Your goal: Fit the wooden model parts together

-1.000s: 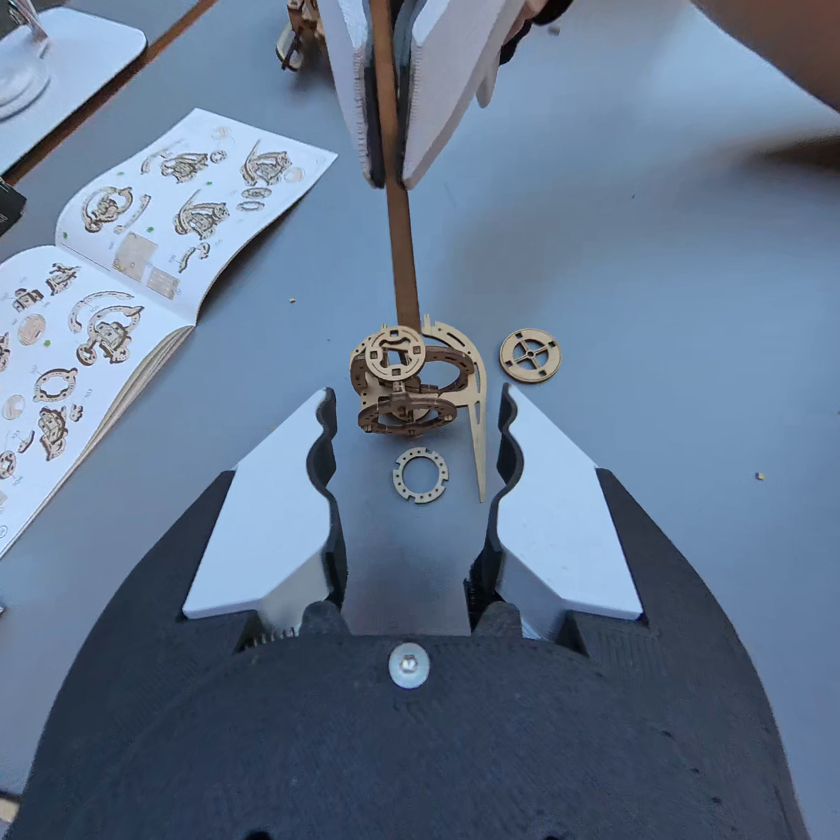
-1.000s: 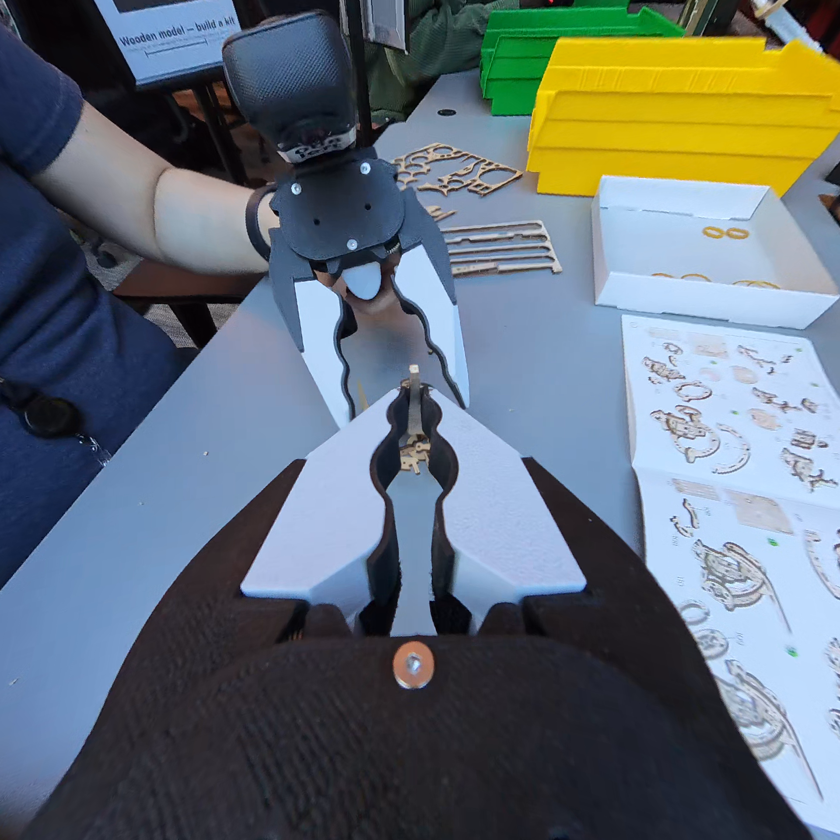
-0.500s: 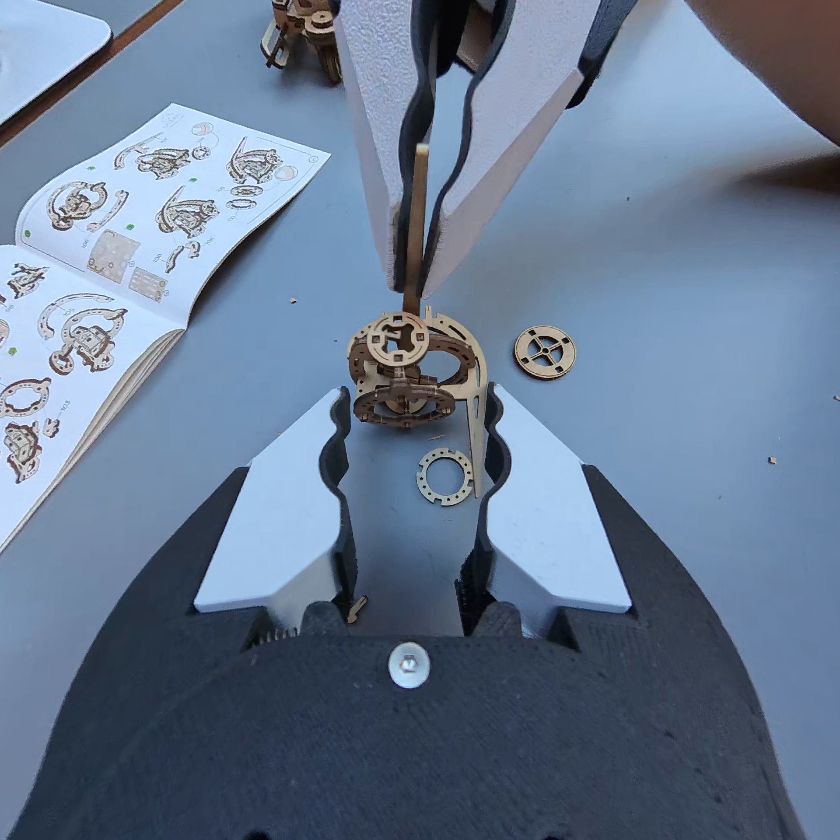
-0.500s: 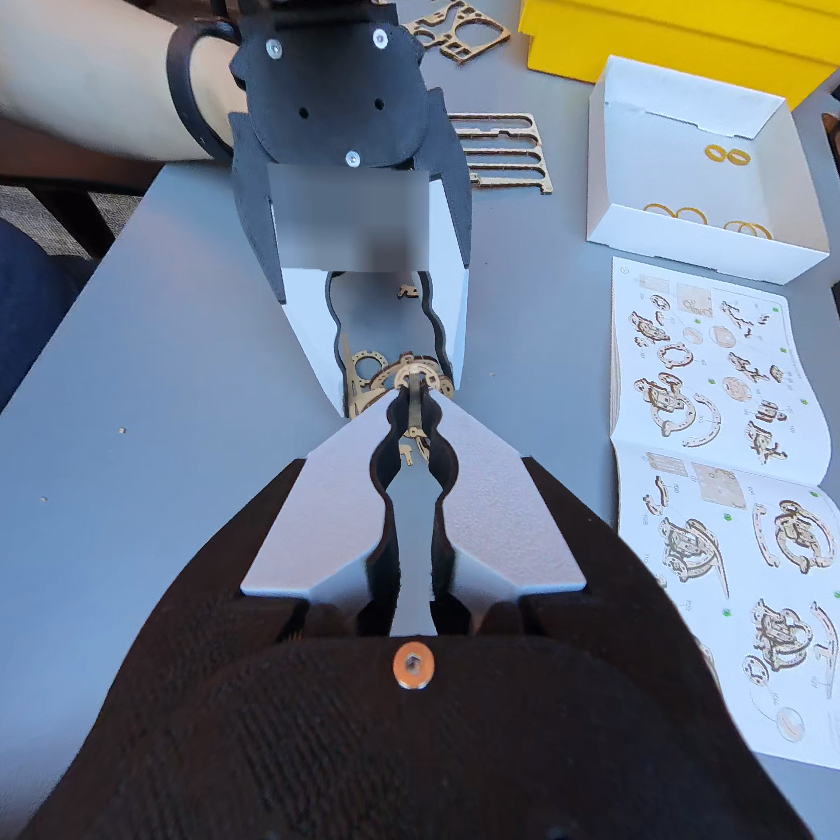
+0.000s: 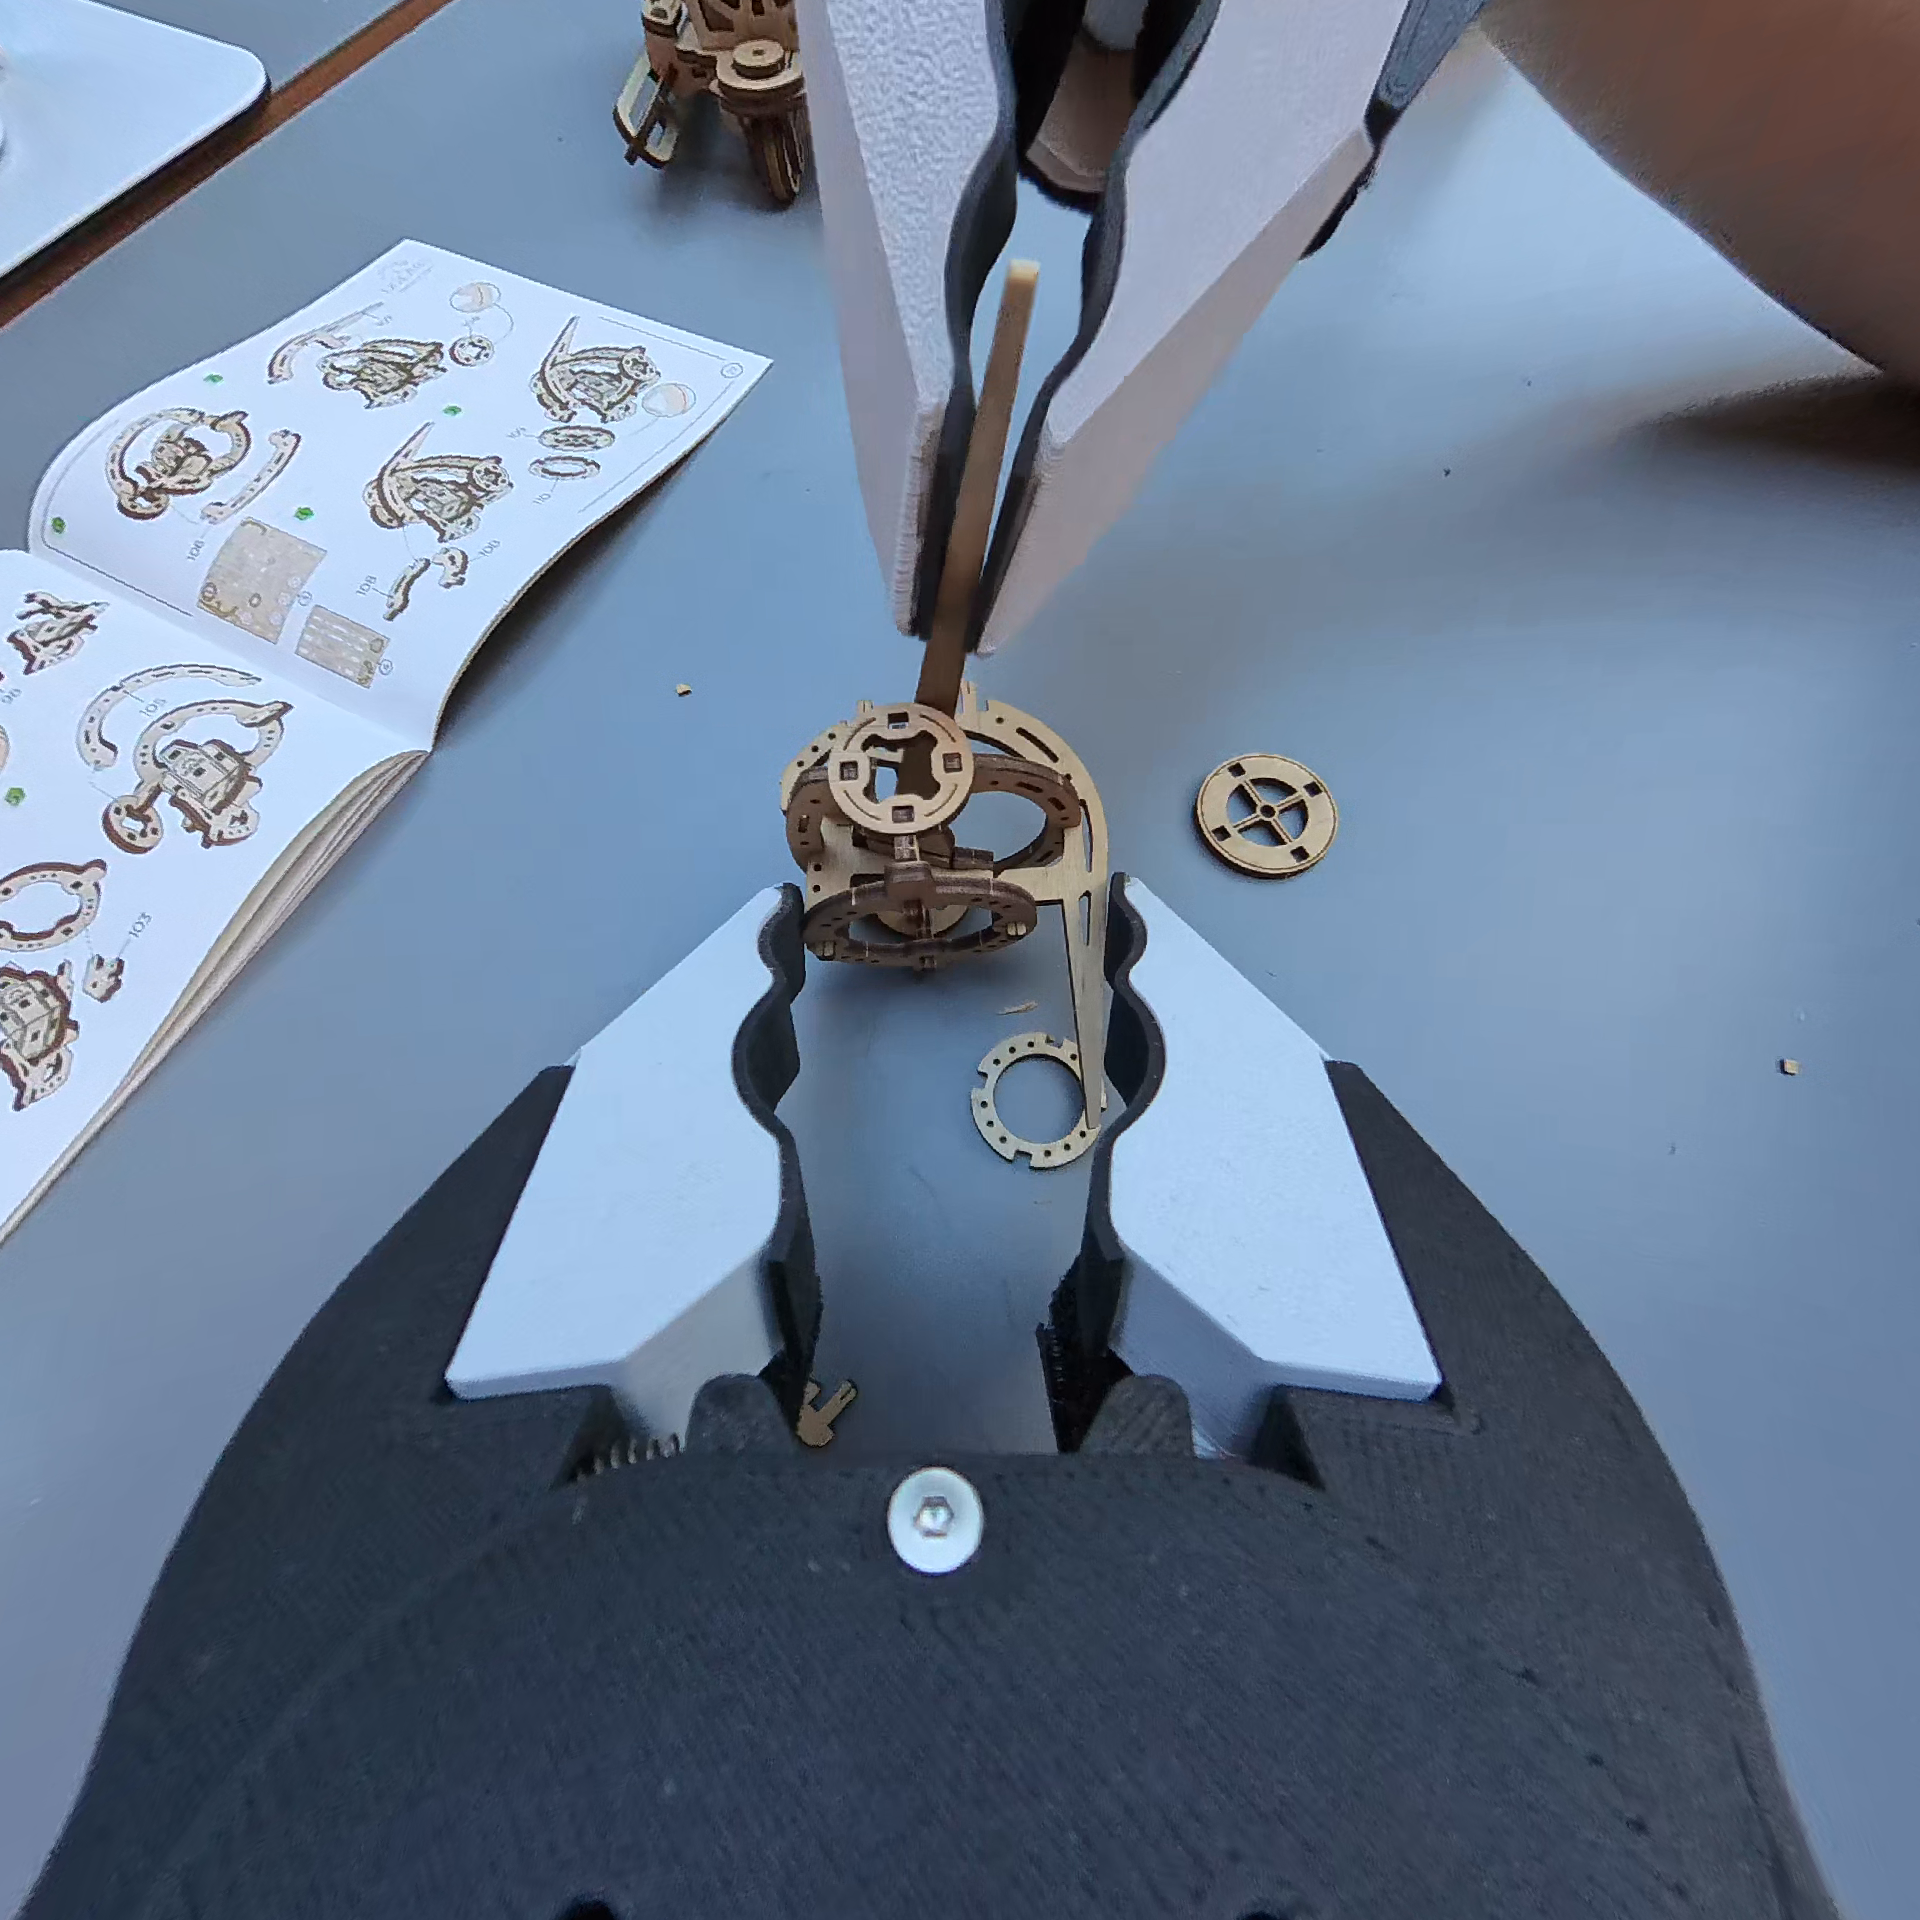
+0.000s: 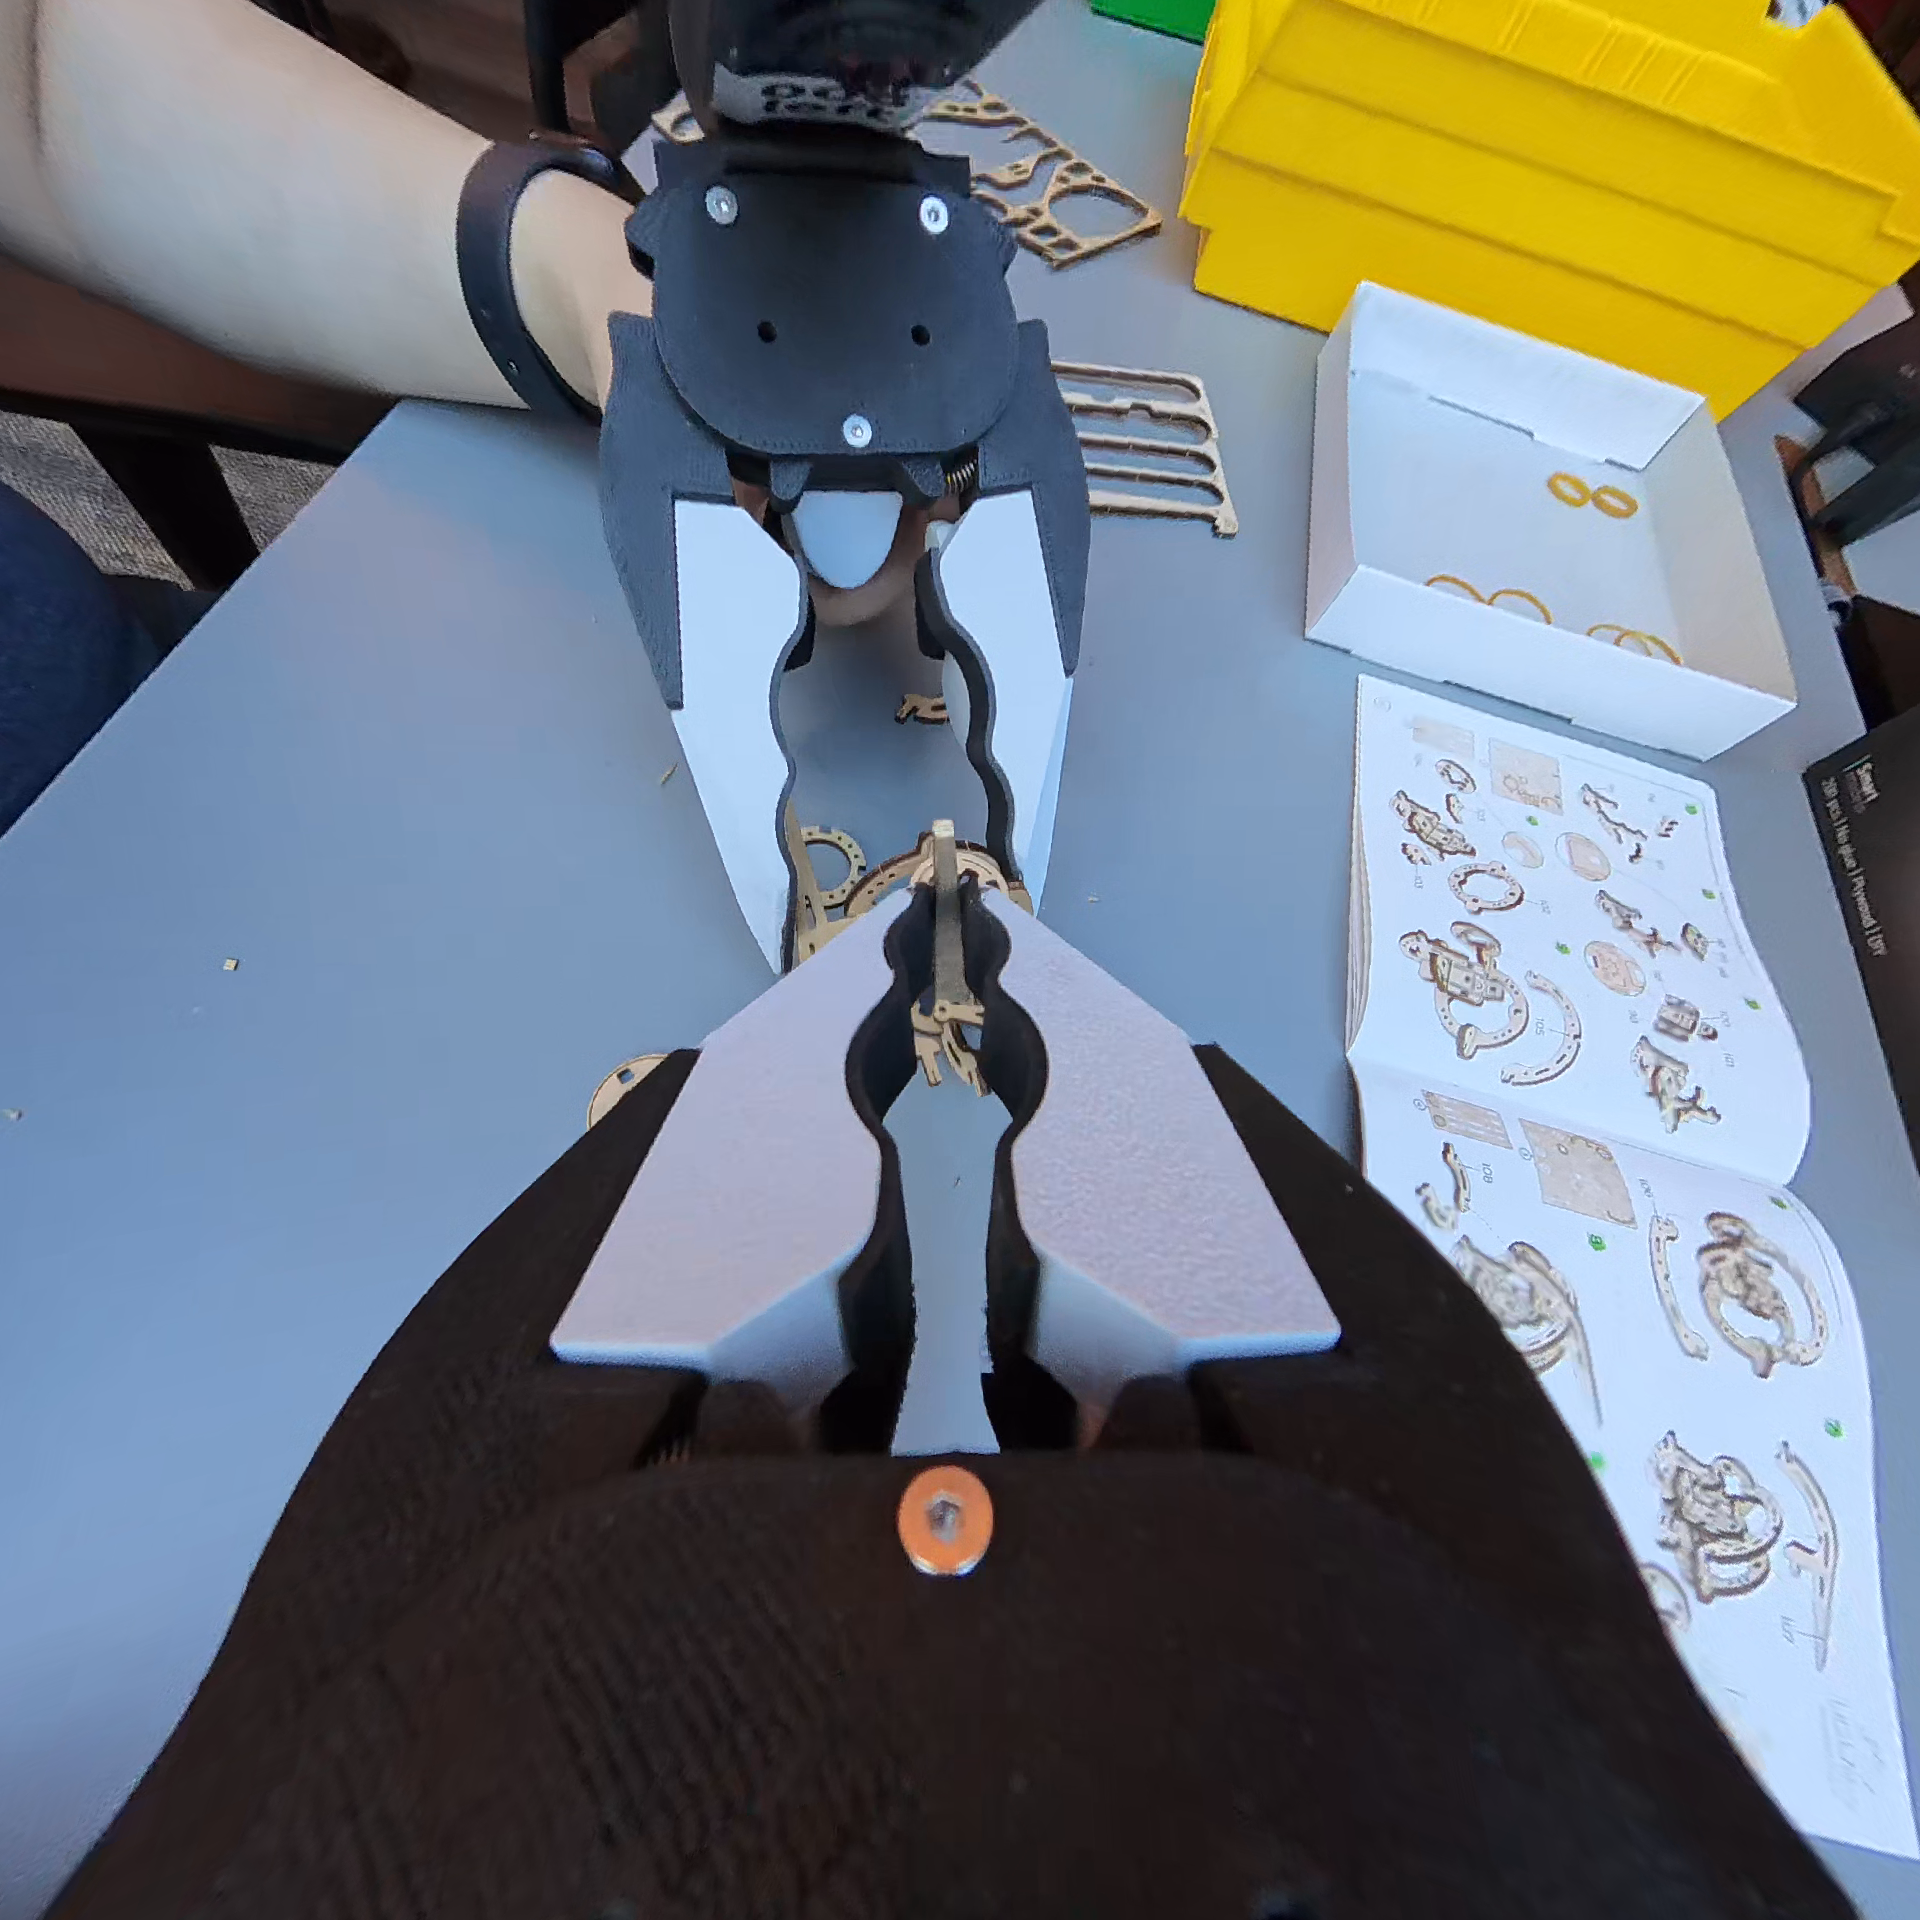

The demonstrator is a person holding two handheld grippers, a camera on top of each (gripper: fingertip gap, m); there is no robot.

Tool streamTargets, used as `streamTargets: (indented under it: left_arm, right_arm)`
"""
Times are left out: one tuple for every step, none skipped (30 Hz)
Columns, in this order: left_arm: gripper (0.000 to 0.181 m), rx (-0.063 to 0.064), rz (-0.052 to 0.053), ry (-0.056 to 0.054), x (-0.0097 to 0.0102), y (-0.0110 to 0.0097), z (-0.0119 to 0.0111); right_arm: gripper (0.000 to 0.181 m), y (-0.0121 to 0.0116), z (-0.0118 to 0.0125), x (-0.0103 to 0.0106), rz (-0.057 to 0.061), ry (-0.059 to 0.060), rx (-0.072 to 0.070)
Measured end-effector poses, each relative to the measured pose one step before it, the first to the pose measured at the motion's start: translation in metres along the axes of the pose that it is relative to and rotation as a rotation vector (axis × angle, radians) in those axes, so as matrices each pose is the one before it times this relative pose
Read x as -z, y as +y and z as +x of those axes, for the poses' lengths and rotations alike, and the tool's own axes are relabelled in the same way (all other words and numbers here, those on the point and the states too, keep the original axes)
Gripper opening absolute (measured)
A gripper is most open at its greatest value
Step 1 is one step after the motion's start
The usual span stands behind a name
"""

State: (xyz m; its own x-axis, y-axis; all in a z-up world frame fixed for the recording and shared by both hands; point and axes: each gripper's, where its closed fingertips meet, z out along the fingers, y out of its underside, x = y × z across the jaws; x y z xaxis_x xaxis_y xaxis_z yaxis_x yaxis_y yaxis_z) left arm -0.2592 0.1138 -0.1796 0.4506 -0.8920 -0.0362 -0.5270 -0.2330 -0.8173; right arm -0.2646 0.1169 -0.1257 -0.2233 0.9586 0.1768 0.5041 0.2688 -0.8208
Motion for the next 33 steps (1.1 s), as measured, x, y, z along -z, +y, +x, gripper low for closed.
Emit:
streamTargets:
  left_arm:
    - [0.057, -0.0032, 0.0002, 0.0053, -0.00006, -0.00018, 0.00046]
    - [0.057, -0.0033, 0.0014, 0.0025, 0.00007, -0.0002, 0.00017]
    - [0.057, -0.0001, 0.0012, 0.0007, 0.00004, 0.00005, -0.00013]
    - [0.057, 0.0016, 0.0005, 0.0009, -0.00007, -0.00008, -0.00008]
    - [0.057, -0.0006, 0.0001, 0.0004, 0.00007, -0.00021, 0.00014]
    - [0.057, -0.0028, -0.003, -0.0004, -0.00005, 0.0001, 0.00005]
    - [0.057, -0.0034, -0.0024, -0.001, -0.00001, 0.00019, 0.00006]
    - [0.057, -0.0031, -0.0008, -0.0015, -0.00001, 0.00004, 0.00006]
    - [0.057, -0.0005, 0.001, -0.0005, 0.00009, 0.00009, -0.00001]
    - [0.057, 0.0035, 0.0026, 0.0012, -0.00006, -0.00013, -0.00003]
    - [0.057, 0.0045, 0.0026, 0.0016, 0.0001, -0.00014, -0.00009]
    - [0.057, 0.0037, 0.0018, 0.0015, 0.00014, 0.00007, -0.00006]
    - [0.057, 0.0025, 0.0018, 0.0017, 0.00012, -0.00006, -0.00007]
    - [0.057, 0.003, 0.0026, 0.0022, -0.00002, -0.00011, -0.00006]
    - [0.057, 0.0045, 0.0013, 0.0024, 0.00005, -0.00006, -0.0001]
    - [0.057, 0.0042, -0.0012, 0.0025, 0.00021, 0.00015, -0.00007]
    - [0.057, 0.0016, -0.0003, 0.0019, 0.00009, 0.0001, -0.00012]
    - [0.057, 0.0, 0.0022, 0.0001, 0.00014, -0.0001, -0.00016]
    - [0.057, -0.0007, 0.0007, -0.0001, 0.0, 0.00005, -0.00002]
    - [0.057, -0.0007, -0.0013, -0.0007, 0.00013, 0.0002, -0.00007]
    - [0.057, -0.0007, -0.0006, -0.002, 0.00014, 0.00003, -0.00024]
    - [0.057, -0.0018, 0.0009, -0.0026, 0.00018, -0.00009, -0.00026]
    - [0.057, -0.0019, 0.0008, -0.0011, -0.00002, -0.00009, 0.00003]
    - [0.057, -0.0007, 0.0003, -0.0002, -0.00002, -0.00004, -0.00008]
    - [0.057, 0.0011, -0.0001, 0.0004, -0.0001, -0.00006, 0.00009]
    - [0.057, 0.0013, -0.0001, 0.0002, -0.00001, -0.00011, -0.00007]
    - [0.057, -0.0001, -0.0018, 0.0, -0.00004, 0.00026, -0.00005]
    - [0.057, -0.0002, -0.0025, 0.0001, -0.00005, 0.00044, -0.00003]
    - [0.057, 0.0006, 0.0013, 0.0007, 0.00004, 0.00003, 0.00014]
    - [0.057, 0.001, 0.0024, 0.0014, 0.00007, -0.00005, 0.00032]
    - [0.057, 0.0003, 0.0002, 0.0, 0.00006, 0.00002, -0.00003]
    - [0.057, 0.0005, -0.0004, 0.0007, 0.00006, 0.00008, -0.00001]
    - [0.057, 0.0003, 0.0006, 0.0004, -0.00002, -0.00018, -0.00001]
  right_arm:
    - [0.003, 0.00482, 0.00052, 0.0001, -0.015, -0.0041, -0.0148]
    - [0.003, 0.00417, 0.00047, -0.00014, -0.0135, -0.0026, -0.0133]
    - [0.003, -0.00153, 0.00045, 0.00049, 0.0171, -0.0006, -0.0079]
    - [0.003, 0.00122, 0.00045, -0.00034, -0.0034, 0.0039, 0.0048]
    - [0.003, -0.00066, -0.00038, -0.00048, 0.0033, 0.0024, 0.0109]
    - [0.003, -0.0007, -0.001, -0.00075, 0.0014, -0.0024, 0.004]
    - [0.003, -0.00058, -0.00044, -0.00076, 0.0033, -0.0024, -0.0012]
    - [0.003, -0.00032, 0.00015, -0.00037, 0.0019, 0.0004, 0.0024]
    - [0.003, 0.00008, 0.00034, -0.00014, -0.0011, 0.0002, -0.0006]
    - [0.003, 0.00007, 0.00019, 0.00019, -0.0021, -0.0011, -0.0034]
    - [0.003, 0.00008, 0.00016, 0.00012, -0.0049, 0.0025, 0.0036]
    - [0.003, -0.00003, -0.00006, -0.00015, -0.0046, 0.0033, 0.0087]
    - [0.003, -0.00017, -0.00005, -0.00028, -0.0048, 0.0006, 0.0014]
    - [0.003, -0.00014, -0.00001, -0.00016, -0.0093, 0.0019, 0.0043]
    - [0.003, 0.00002, -0.00015, -0.00002, -0.01, 0.0019, 0.0085]
    - [0.003, -0.00035, -0.00049, -0.00017, -0.0062, -0.0014, 0.0049]
    - [0.003, -0.00038, 0.0002, -0.00037, -0.0011, 0.0007, -0.0014]
    - [0.003, -0.0002, 0.00026, -0.00062, 0.002, 0.0008, -0.0012]
    - [0.003, -0.00048, -0.00032, -0.00048, 0.0057, -0.0023, -0.0002]
    - [0.003, -0.00012, 0.00016, 0.00004, 0.0019, 0.0009, -0.0001]
    - [0.003, 0.00086, 0.00084, 0.0006, -0.005, 0.0051, 0.0028]
    - [0.003, 0.00104, -0.00016, 0.00047, -0.0061, -0.0014, -0.0016]
    - [0.003, 0.0002, -0.00038, 0.00026, 0.0002, -0.0042, -0.0062]
    - [0.003, 0.00001, 0.00005, -0.0001, 0.0042, -0.0008, -0.0025]
    - [0.003, -0.00034, -0.00012, -0.0001, 0.0038, 0.0002, 0.0018]
    - [0.003, -0.00016, -0.00038, -0.00012, -0.0018, 0.0012, 0.0066]
    - [0.003, 0.00018, 0.00034, 0.0002, -0.0074, 0.0055, 0.0077]
    - [0.003, -0.00077, -0.00014, 0.00045, -0.0005, 0.0015, 0.0023]
    - [0.003, -0.00105, -0.00019, 0.00029, 0.0053, -0.0001, -0.0002]
    - [0.003, 0.00011, 0.0001, -0.00013, 0.0016, 0.0013, 0.0004]
    - [0.003, -0.00023, 0.00063, 0.00018, 0.0029, 0.0055, 0.0038]
    - [0.003, 0.00036, -0.00006, 0.00032, -0.0026, 0.0009, 0.0035]
    - [0.003, 0.0011, -0.00025, 0.00005, -0.0091, -0.003, -0.0049]
